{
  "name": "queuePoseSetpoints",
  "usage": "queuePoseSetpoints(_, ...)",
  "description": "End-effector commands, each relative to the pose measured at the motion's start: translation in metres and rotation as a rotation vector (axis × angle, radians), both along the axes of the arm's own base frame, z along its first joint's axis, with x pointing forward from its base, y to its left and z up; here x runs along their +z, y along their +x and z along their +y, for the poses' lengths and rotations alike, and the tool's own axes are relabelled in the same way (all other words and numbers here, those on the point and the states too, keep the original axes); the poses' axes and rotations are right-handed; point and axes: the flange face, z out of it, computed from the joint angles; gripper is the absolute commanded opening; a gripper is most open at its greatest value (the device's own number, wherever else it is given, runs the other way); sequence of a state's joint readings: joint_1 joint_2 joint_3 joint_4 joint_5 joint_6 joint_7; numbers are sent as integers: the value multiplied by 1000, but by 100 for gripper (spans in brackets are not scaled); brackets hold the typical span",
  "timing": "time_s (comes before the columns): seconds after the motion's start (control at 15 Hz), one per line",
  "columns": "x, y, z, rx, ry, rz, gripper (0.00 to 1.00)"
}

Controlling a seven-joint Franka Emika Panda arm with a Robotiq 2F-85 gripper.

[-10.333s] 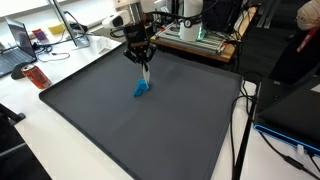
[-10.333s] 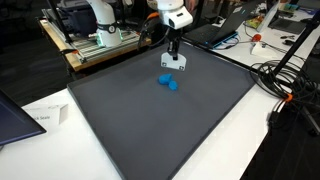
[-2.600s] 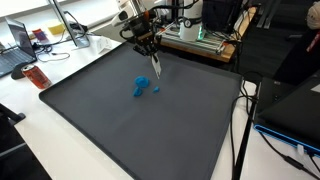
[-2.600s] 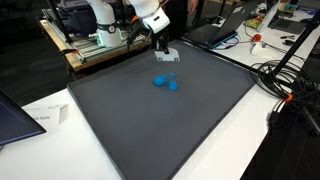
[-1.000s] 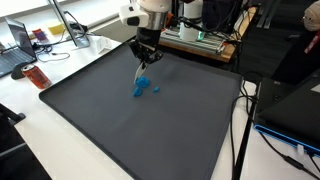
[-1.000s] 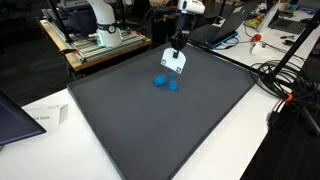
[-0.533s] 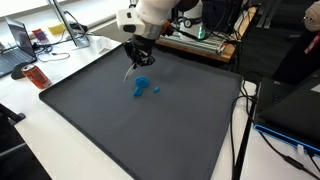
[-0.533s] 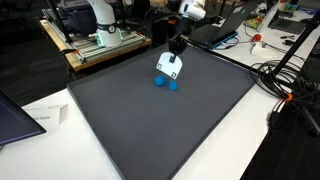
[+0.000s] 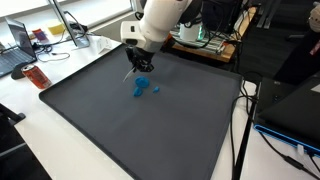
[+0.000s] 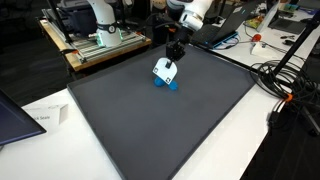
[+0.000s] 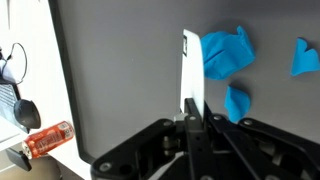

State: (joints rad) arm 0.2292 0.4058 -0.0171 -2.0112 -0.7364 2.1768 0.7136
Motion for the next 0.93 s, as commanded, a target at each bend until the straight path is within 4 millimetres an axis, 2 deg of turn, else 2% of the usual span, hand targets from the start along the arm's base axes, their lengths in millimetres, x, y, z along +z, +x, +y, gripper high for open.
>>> queuePoseSetpoints(0.0, -18, 4, 11, -31, -100, -12, 1)
queuePoseSetpoints(0.27, -29, 4, 26, -45, -220, -24, 1)
queuePoseSetpoints(0.47, -29, 8, 42, -54, -289, 9, 1)
queuePoseSetpoints(0.87, -21, 1, 90, 33, -340, 24, 1)
